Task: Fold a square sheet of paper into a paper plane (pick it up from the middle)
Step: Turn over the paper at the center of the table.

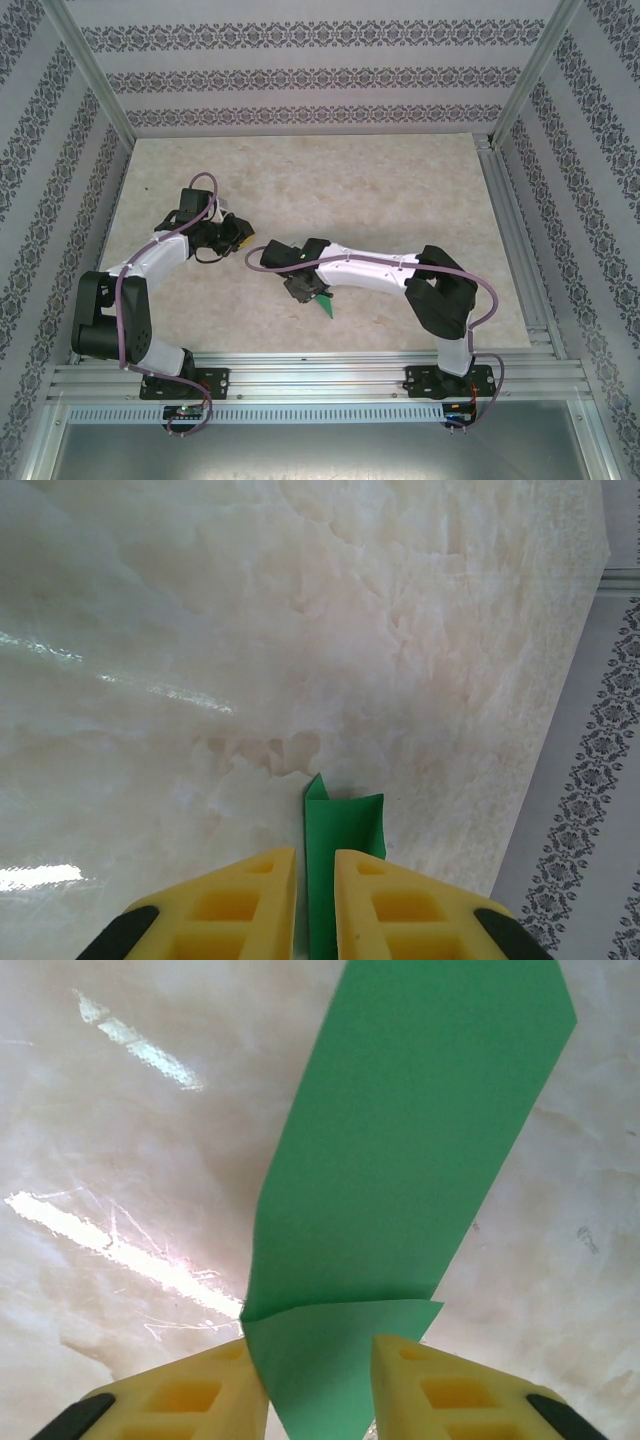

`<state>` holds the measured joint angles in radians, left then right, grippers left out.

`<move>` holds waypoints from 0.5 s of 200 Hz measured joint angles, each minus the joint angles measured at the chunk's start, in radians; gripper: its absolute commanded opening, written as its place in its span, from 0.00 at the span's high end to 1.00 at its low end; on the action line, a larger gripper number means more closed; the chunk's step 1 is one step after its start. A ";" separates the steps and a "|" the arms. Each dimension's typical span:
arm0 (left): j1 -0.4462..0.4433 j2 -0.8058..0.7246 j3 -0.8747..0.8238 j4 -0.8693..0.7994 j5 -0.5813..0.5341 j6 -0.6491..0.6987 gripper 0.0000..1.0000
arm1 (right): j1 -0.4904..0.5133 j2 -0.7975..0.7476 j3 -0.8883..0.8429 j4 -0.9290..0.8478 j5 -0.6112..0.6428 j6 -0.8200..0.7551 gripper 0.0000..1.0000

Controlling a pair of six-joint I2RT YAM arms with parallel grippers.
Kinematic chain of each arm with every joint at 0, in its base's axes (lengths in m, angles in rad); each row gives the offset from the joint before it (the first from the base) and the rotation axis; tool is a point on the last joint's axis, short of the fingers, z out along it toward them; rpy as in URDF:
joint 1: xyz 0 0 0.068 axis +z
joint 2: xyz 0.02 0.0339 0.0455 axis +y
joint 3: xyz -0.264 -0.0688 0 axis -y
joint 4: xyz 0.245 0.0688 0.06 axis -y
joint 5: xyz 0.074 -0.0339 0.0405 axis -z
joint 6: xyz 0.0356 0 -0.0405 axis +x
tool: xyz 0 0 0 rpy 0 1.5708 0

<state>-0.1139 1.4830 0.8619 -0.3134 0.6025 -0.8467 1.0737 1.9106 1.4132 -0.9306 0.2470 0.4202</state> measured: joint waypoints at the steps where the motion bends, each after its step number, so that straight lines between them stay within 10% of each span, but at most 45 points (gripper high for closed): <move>1: 0.000 0.000 0.000 0.000 0.000 0.000 0.81 | 0.000 0.000 0.000 0.000 0.001 -0.002 0.75; 100: -0.006 0.011 0.000 0.001 0.021 0.007 0.80 | -0.024 0.002 -0.066 0.102 -0.076 0.007 0.95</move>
<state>-0.1204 1.4944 0.8619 -0.3126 0.6231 -0.8394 1.0500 1.9129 1.3472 -0.8284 0.1707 0.4274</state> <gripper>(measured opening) 0.196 0.054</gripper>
